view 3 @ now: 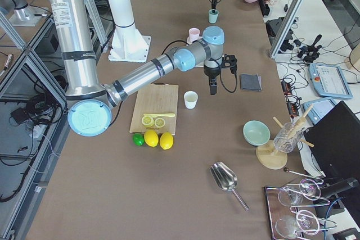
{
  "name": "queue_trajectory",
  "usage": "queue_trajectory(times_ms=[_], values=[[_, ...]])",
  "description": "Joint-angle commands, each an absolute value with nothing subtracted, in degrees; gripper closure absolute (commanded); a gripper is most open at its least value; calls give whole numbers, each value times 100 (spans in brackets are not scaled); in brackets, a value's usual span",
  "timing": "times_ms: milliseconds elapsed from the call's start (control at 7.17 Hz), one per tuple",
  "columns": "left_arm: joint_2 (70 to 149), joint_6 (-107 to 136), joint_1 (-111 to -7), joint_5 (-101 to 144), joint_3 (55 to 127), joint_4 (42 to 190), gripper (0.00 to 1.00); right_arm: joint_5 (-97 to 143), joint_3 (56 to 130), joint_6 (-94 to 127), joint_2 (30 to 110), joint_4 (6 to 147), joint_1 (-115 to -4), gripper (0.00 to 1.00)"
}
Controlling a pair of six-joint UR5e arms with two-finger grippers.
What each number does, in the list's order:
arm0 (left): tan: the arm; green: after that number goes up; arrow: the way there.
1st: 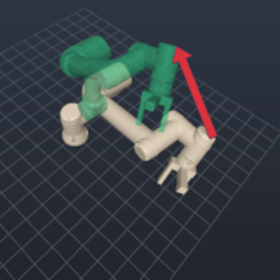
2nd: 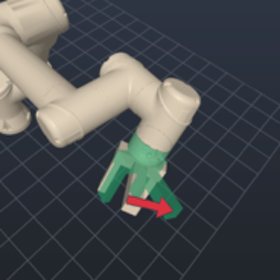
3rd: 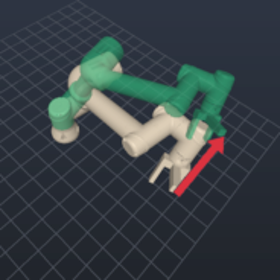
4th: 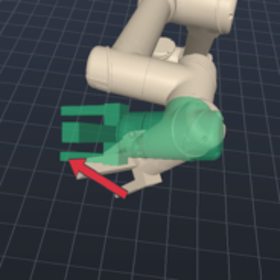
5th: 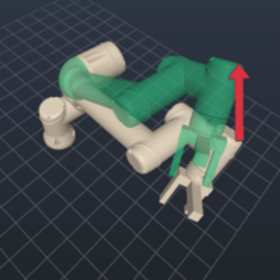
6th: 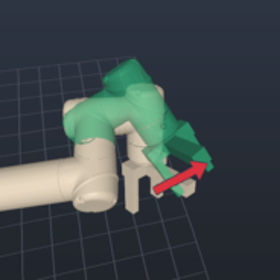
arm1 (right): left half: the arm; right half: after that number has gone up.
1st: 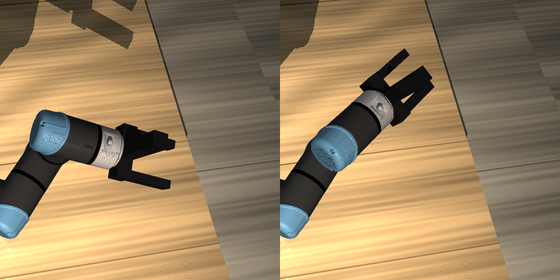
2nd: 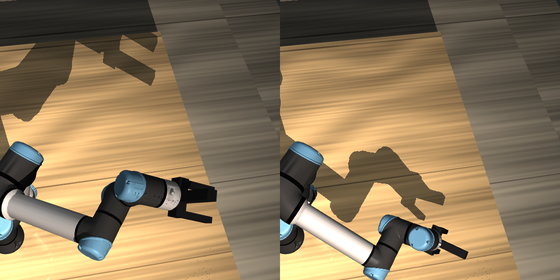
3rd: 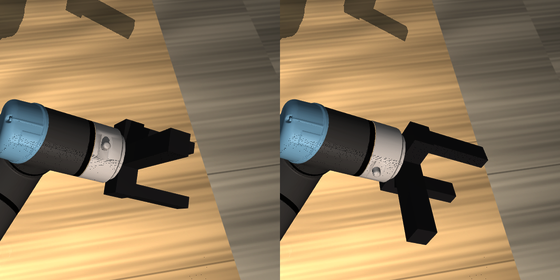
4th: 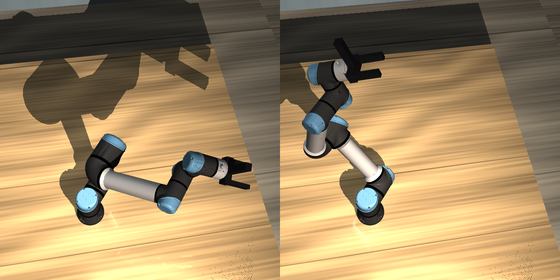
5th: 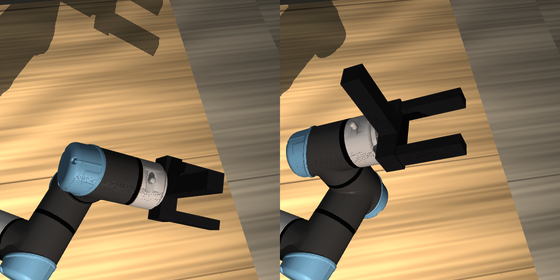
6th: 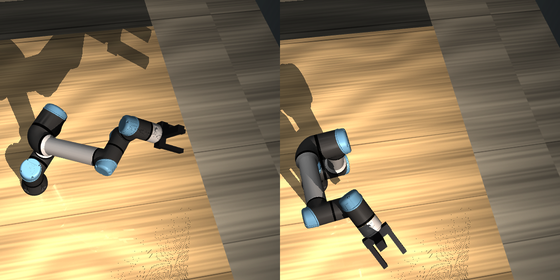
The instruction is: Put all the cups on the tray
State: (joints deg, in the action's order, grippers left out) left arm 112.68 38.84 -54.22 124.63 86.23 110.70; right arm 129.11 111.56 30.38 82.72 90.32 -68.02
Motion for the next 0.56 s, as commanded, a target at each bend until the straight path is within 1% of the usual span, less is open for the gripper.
queue_trajectory(times_ms=[0,419], values=[[11451,3911,-5405,12480,8675,11022,100,13183,11145,2341,8656,9026,-7188,0],[12161,4779,-5274,12480,8684,10698,100,13315,11136,1383,9288,9026,-7627,0]])
